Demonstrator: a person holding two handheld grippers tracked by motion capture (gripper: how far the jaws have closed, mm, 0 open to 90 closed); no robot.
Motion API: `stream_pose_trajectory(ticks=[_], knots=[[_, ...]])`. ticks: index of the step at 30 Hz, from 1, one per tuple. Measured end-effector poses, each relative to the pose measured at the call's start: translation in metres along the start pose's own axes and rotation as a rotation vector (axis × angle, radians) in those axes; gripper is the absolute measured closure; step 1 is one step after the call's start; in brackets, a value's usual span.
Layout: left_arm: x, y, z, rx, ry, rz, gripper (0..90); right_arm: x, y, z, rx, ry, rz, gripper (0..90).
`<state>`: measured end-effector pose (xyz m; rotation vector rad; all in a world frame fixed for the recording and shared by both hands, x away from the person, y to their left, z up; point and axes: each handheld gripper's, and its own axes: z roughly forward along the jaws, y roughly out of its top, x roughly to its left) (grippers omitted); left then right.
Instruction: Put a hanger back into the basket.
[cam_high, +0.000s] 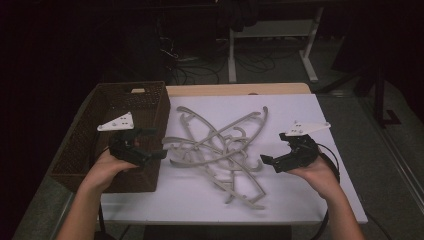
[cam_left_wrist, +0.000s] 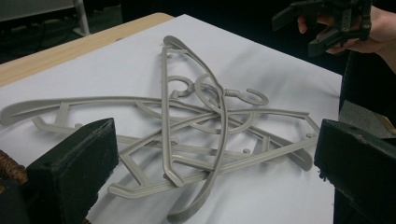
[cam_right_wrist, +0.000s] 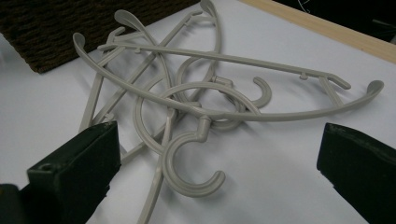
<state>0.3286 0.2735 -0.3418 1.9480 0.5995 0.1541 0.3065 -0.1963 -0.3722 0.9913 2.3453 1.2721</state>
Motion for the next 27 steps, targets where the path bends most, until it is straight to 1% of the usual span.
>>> stream_pose_trajectory(ticks=[4,7,13,14,17,19,20,21,23,25,26,27], knots=[[-0.002,0.001,0.001,0.001,0.004,-0.005,0.0,-0.001,0.001,0.001,0.005,0.003,0.001,0.0],[-0.006,0.002,0.003,0.002,0.006,-0.009,0.0,-0.001,0.001,0.003,0.008,0.003,0.0,0.0],[-0.017,0.009,0.012,0.0,0.002,-0.012,0.2,-0.003,0.0,0.011,0.034,-0.008,-0.003,0.0],[-0.017,0.009,0.012,0.0,0.002,-0.012,0.9,-0.003,0.0,0.011,0.034,-0.008,-0.003,0.0],[-0.024,0.014,0.022,0.005,-0.011,-0.014,1.3,-0.006,-0.004,0.014,0.043,-0.017,0.008,0.0],[-0.027,0.016,0.028,0.007,-0.017,-0.015,3.5,-0.008,-0.006,0.016,0.044,-0.019,0.013,0.0],[-0.027,0.016,0.028,0.007,-0.017,-0.015,3.9,-0.009,-0.006,0.016,0.046,-0.019,0.015,0.0],[-0.029,0.019,0.033,0.014,-0.021,-0.013,4.0,-0.01,-0.007,0.017,0.044,-0.021,0.015,0.0],[-0.03,0.02,0.036,0.017,-0.02,-0.015,5.0,-0.01,-0.009,0.017,0.041,-0.016,0.019,0.0],[-0.033,0.023,0.045,0.03,-0.029,-0.008,5.6,-0.011,-0.011,0.018,0.039,-0.013,0.02,0.0],[-0.033,0.023,0.045,0.03,-0.029,-0.008,6.0,-0.011,-0.012,0.018,0.037,-0.011,0.022,0.0],[-0.035,0.024,0.051,0.039,-0.032,-0.005,6.3,-0.011,-0.013,0.018,0.037,-0.009,0.023,0.0]])
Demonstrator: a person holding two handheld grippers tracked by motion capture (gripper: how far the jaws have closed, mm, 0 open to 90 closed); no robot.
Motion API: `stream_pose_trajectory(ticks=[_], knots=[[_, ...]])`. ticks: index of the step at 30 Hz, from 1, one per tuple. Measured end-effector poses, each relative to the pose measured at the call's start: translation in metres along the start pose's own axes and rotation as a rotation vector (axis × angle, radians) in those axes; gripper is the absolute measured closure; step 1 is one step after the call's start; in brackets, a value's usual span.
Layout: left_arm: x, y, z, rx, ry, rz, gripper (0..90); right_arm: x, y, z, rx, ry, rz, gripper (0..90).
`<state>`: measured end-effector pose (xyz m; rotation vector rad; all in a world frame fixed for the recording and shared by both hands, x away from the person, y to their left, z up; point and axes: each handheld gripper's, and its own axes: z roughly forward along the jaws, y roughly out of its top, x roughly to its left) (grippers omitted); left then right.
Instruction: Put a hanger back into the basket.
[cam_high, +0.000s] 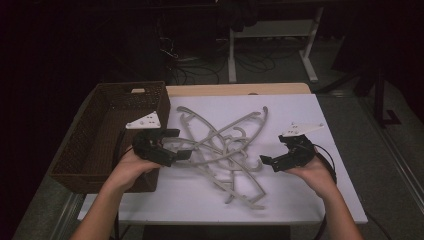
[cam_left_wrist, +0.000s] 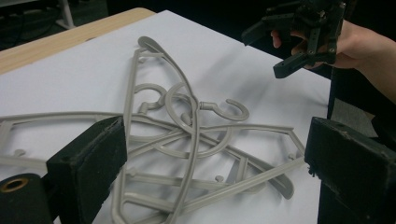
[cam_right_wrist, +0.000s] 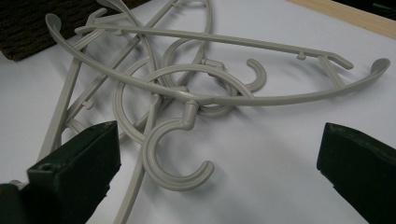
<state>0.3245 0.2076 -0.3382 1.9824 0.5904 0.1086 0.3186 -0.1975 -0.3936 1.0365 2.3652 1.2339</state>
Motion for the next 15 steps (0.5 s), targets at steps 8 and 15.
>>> stream_pose_trajectory(ticks=[8,15], knots=[[-0.002,0.001,0.024,0.025,0.008,-0.013,14.4,0.0,-0.011,0.003,0.013,0.004,-0.001,0.0],[-0.001,0.001,0.045,0.055,0.044,-0.021,28.1,0.001,-0.016,0.005,0.016,0.012,-0.004,0.0]])
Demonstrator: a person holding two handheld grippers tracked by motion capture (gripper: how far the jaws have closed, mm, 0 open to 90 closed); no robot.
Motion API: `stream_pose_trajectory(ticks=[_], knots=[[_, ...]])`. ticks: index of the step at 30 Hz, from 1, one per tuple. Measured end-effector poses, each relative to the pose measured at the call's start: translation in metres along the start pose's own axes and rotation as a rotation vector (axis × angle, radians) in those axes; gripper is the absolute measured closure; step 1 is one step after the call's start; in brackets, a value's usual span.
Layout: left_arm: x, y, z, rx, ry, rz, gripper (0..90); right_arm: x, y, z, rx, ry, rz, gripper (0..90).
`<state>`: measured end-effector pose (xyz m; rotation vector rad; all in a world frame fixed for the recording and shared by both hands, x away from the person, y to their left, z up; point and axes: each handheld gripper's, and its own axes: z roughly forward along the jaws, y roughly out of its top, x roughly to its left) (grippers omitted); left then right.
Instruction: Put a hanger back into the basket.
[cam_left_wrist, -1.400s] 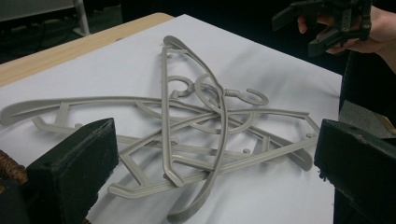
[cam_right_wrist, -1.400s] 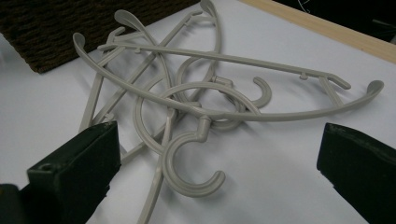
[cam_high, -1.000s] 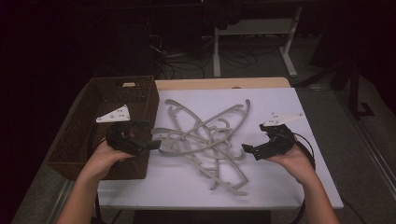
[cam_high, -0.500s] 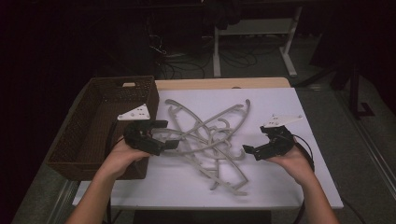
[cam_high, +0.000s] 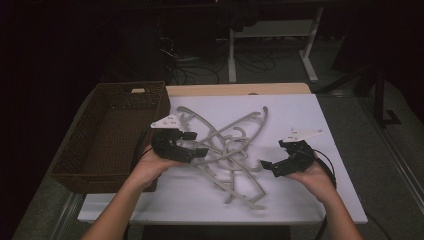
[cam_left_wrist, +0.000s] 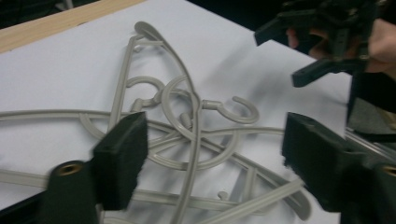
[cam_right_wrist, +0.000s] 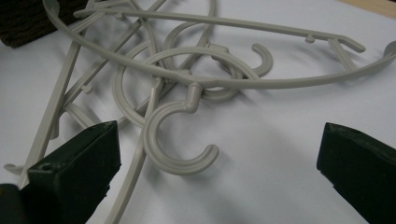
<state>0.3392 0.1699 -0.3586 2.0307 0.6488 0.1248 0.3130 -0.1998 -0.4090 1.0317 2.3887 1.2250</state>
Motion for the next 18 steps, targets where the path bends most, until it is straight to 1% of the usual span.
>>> stream_pose_trajectory(ticks=[3,5,7,8,9,11,12,13,14,15,16,17,18], knots=[[0.005,-0.001,0.011,0.025,0.012,-0.025,35.9,0.0,-0.007,0.001,0.017,0.005,-0.007,0.0],[0.007,-0.002,0.018,0.04,0.019,-0.036,42.0,-0.003,-0.01,0.001,0.017,0.01,0.003,0.0],[0.008,-0.003,0.026,0.072,0.039,-0.024,49.1,-0.004,-0.011,0.002,0.016,0.012,0.008,0.0],[0.008,-0.003,0.026,0.072,0.039,-0.024,52.5,-0.005,-0.011,0.003,0.017,0.014,0.009,0.0],[0.009,-0.005,0.032,0.106,0.056,-0.024,57.3,-0.005,-0.011,0.003,0.019,0.015,0.008,0.0],[0.009,-0.008,0.037,0.141,0.067,-0.015,64.4,-0.004,-0.011,0.004,0.023,0.017,0.005,0.0],[0.009,-0.008,0.037,0.141,0.067,-0.015,68.5,-0.004,-0.011,0.004,0.023,0.017,0.005,0.0],[0.009,-0.012,0.04,0.171,0.076,-0.009,73.0,-0.004,-0.011,0.005,0.025,0.018,0.004,0.0],[0.009,-0.012,0.04,0.171,0.076,-0.009,76.3,-0.004,-0.011,0.005,0.027,0.019,0.004,0.0],[0.01,-0.013,0.041,0.183,0.078,-0.01,79.7,-0.004,-0.011,0.005,0.027,0.02,0.003,0.0],[0.01,-0.015,0.043,0.195,0.079,-0.009,79.7,-0.004,-0.011,0.005,0.027,0.02,0.003,0.0],[0.01,-0.017,0.046,0.223,0.086,0.001,83.6,-0.004,-0.011,0.006,0.031,0.023,0.004,0.0],[0.01,-0.017,0.046,0.223,0.086,0.001,83.6,-0.004,-0.011,0.006,0.031,0.023,0.004,0.0]])
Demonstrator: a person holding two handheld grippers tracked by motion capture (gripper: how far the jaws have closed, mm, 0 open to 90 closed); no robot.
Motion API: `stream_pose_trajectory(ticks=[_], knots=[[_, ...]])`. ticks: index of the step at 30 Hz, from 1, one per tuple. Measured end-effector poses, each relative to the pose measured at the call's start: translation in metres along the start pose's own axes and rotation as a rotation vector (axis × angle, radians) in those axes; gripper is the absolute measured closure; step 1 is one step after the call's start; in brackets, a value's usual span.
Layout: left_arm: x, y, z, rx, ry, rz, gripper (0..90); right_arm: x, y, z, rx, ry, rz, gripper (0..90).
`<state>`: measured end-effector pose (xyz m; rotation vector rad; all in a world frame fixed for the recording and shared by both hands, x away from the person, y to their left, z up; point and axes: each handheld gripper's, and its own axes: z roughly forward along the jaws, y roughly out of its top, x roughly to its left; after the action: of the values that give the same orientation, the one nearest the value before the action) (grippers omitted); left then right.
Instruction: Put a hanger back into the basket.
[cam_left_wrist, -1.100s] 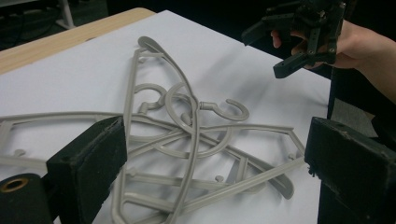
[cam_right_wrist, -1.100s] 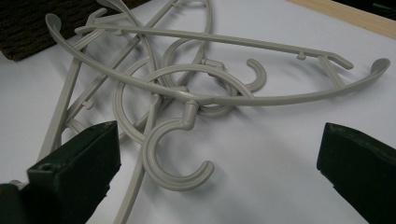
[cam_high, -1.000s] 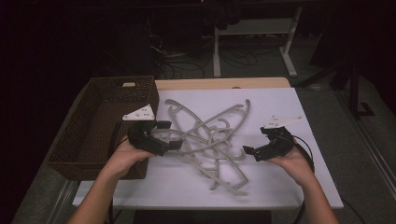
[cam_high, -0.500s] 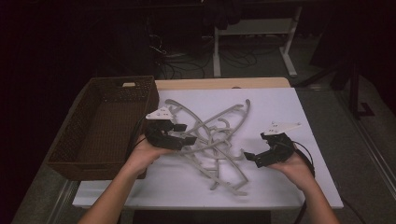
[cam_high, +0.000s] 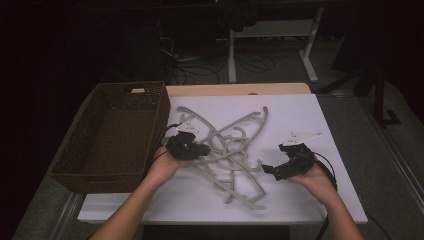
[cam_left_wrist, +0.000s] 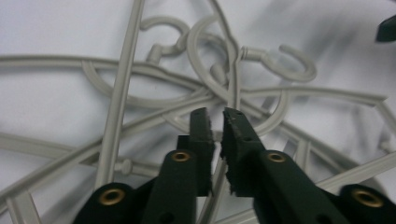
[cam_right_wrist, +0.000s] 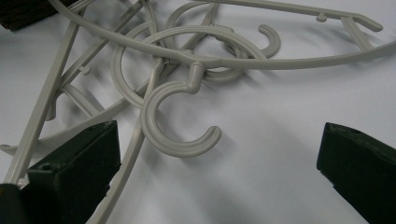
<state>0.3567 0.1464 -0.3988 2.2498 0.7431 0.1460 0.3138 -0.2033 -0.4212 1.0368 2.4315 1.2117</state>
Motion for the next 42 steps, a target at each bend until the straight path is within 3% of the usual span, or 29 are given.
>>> stream_pose_trajectory(ticks=[6,12,20,21,28,34,37,38,42], knots=[[-0.002,-0.005,0.01,0.063,-0.016,0.02,84.1,0.0,0.0,0.001,0.012,0.003,-0.003,0.0],[-0.002,-0.005,0.014,0.087,-0.028,0.019,89.5,-0.001,-0.001,0.001,0.011,0.002,0.0,0.0],[-0.017,-0.003,0.024,0.115,-0.098,0.045,90.0,-0.001,-0.001,0.001,0.011,0.0,-0.001,0.0],[-0.023,-0.002,0.027,0.122,-0.125,0.057,90.0,-0.001,-0.001,0.001,0.011,-0.001,0.0,0.0],[-0.044,0.001,0.036,0.133,-0.208,0.094,89.8,-0.002,-0.001,0.001,0.013,-0.004,0.003,0.0],[-0.047,0.002,0.031,0.101,-0.212,0.097,80.8,-0.002,-0.001,0.002,0.022,-0.01,0.009,0.0],[-0.044,0.004,0.025,0.069,-0.197,0.085,72.2,-0.002,-0.001,0.001,0.021,-0.021,0.021,2.1],[-0.039,0.004,0.019,0.044,-0.174,0.071,68.6,-0.003,-0.001,0.002,0.023,-0.026,0.023,2.5],[-0.029,0.002,0.008,-0.002,-0.139,0.056,52.7,-0.006,0.002,0.003,0.031,-0.055,0.069,6.4]])
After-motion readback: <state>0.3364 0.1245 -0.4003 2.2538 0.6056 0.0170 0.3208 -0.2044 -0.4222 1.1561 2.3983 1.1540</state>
